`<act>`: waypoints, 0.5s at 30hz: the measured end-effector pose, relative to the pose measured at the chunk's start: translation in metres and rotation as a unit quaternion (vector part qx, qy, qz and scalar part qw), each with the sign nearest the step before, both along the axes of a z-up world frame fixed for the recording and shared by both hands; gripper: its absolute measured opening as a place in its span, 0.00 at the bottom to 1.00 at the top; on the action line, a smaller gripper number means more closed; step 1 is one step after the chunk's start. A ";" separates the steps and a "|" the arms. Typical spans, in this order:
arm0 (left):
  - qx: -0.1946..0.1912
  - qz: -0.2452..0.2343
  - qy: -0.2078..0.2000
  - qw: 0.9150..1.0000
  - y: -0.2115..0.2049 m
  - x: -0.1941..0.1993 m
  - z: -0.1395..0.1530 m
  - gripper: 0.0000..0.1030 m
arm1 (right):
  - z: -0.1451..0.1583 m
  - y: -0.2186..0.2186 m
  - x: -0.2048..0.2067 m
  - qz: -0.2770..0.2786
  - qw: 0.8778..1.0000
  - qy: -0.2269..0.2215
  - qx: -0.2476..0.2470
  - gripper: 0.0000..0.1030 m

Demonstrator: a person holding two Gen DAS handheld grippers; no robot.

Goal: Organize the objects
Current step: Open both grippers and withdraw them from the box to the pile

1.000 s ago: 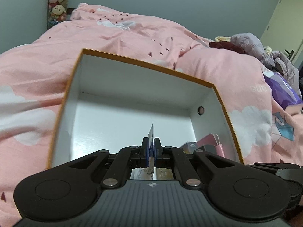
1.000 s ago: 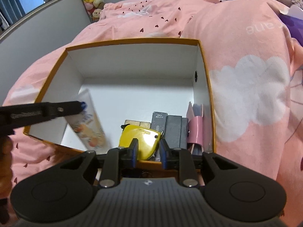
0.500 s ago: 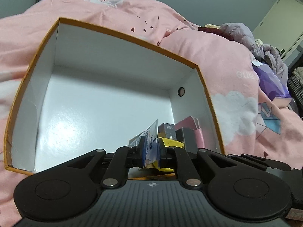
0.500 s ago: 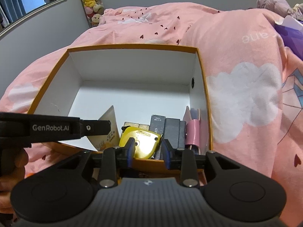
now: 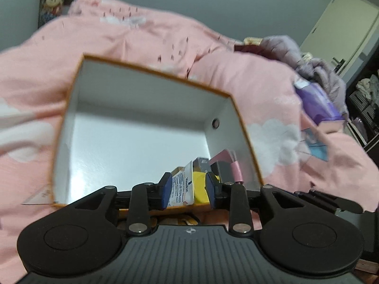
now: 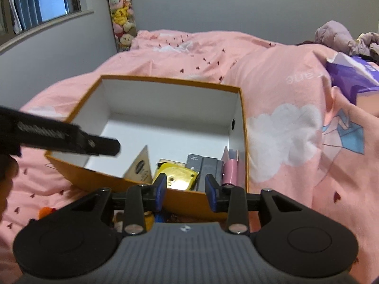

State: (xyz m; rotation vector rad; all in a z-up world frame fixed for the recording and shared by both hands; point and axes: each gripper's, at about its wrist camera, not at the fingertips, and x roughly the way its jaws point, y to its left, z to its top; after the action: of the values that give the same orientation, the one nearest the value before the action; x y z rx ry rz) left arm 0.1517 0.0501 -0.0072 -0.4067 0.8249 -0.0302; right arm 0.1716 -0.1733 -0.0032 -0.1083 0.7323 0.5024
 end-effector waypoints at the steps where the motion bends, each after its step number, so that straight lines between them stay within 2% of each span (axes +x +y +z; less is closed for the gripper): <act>1: 0.007 -0.001 -0.009 1.000 0.001 -0.009 0.007 0.38 | 0.003 -0.003 -0.008 -0.001 1.000 -0.007 0.008 0.38; 4: 0.031 0.001 -0.024 0.999 0.004 -0.034 0.022 0.50 | 0.007 -0.008 -0.027 0.002 1.000 -0.015 0.026 0.43; 8: 0.056 0.018 -0.021 0.998 0.008 -0.063 0.027 0.54 | 0.002 -0.008 -0.048 0.012 0.999 0.004 0.038 0.50; 11: 0.084 0.019 -0.008 0.996 0.006 -0.081 0.018 0.59 | -0.007 -0.005 -0.061 0.025 0.998 0.029 0.044 0.55; 15: 0.121 0.005 0.034 0.992 -0.006 -0.100 -0.007 0.59 | -0.021 0.004 -0.076 0.047 0.996 0.058 0.037 0.61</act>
State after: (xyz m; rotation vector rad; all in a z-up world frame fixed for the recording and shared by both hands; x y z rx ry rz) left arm 0.0513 0.0438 -0.0141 -0.1836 0.8815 0.0938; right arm 0.0958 -0.1688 -0.0245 -0.0444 0.8236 0.6299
